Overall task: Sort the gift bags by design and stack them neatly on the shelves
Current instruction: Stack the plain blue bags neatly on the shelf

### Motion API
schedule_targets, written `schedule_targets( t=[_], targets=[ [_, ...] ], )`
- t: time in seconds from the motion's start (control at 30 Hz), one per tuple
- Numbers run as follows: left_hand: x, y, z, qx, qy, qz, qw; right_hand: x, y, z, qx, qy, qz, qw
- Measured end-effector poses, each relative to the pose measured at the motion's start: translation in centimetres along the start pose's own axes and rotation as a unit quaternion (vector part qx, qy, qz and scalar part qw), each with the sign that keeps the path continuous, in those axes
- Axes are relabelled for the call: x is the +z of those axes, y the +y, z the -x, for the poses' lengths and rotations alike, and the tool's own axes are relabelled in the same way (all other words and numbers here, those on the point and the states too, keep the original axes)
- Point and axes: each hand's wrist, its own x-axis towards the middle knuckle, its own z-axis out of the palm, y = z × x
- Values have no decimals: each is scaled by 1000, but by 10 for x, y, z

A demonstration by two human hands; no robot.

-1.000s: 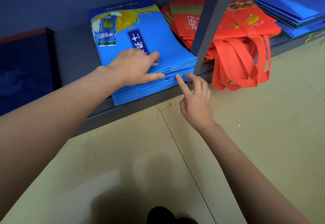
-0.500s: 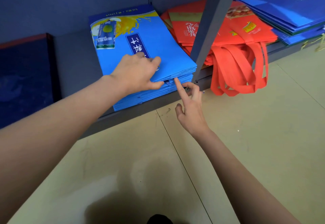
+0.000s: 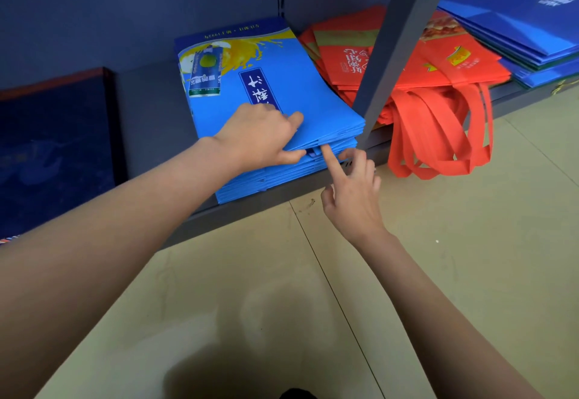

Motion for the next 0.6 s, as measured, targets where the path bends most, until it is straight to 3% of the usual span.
schedule_targets(
  t=[0.13, 0.23, 0.47, 0.6],
  targets=[
    [10, 11, 6, -9, 7, -44, 999, -5, -4, -6, 28, -71, 40, 996],
    [9, 10, 7, -6, -8, -60, 998, -6, -4, -8, 26, -81, 19, 996],
    [11, 12, 9, -15, -4, -49, 999, -13, 14, 7, -54, 91, -36, 994],
    [16, 20, 8, -21, -20, -81, 996, -17, 19, 0, -55, 77, -32, 995]
  ],
)
